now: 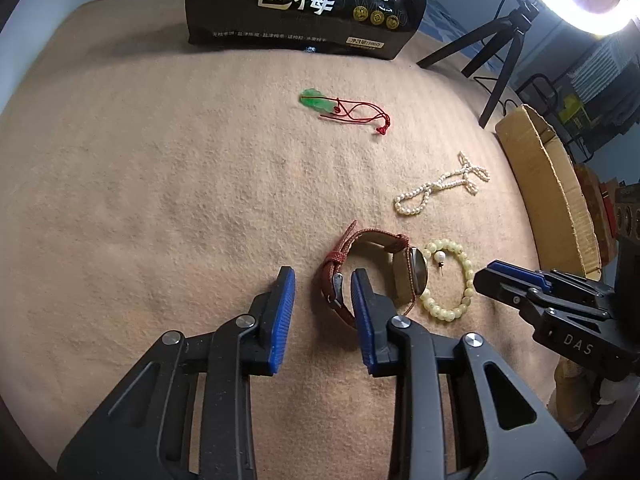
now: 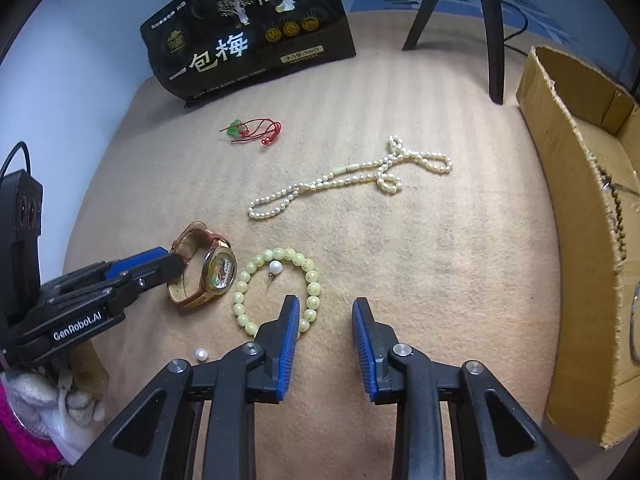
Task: Organize jewelry
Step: 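Close left tool on watch strap while right tool grasps green bracelet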
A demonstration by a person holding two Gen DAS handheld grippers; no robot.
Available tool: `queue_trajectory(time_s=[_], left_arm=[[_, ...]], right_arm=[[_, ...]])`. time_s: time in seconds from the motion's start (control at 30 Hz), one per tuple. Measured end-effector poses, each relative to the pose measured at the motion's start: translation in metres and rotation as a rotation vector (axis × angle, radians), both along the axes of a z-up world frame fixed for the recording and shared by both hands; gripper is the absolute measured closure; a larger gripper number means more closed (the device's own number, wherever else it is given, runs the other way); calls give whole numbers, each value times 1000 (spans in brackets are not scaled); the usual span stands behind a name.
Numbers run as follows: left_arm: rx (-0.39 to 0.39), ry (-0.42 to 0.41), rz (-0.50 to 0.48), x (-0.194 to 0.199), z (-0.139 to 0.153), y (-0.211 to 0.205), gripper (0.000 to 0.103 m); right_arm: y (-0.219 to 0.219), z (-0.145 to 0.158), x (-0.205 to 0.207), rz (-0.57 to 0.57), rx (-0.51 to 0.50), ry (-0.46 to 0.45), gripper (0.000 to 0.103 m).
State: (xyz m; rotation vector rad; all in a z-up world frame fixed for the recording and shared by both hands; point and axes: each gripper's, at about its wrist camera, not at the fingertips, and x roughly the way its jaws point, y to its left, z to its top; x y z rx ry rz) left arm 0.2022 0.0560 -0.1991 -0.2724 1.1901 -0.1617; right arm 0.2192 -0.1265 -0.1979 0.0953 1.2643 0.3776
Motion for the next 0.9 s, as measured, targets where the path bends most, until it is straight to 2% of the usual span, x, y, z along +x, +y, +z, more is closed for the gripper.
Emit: queue_trajectory(time_s=[0.4,0.47,0.57,0.9], left_arm=[[8,6,-9,4,-5,-5,88],[19,6,-19,4,-6,-9,93],[35,1,-28,4,-7,-13,94],[25,-16,-12,2,-1,-5,96]], right_arm=[[16,-8,7,12,-50,-16,87],[19,-9,9,16,-60,-18,89],[24,-10,8,27,-76,-21,97],[22,0,4,8,-61,-59,98]])
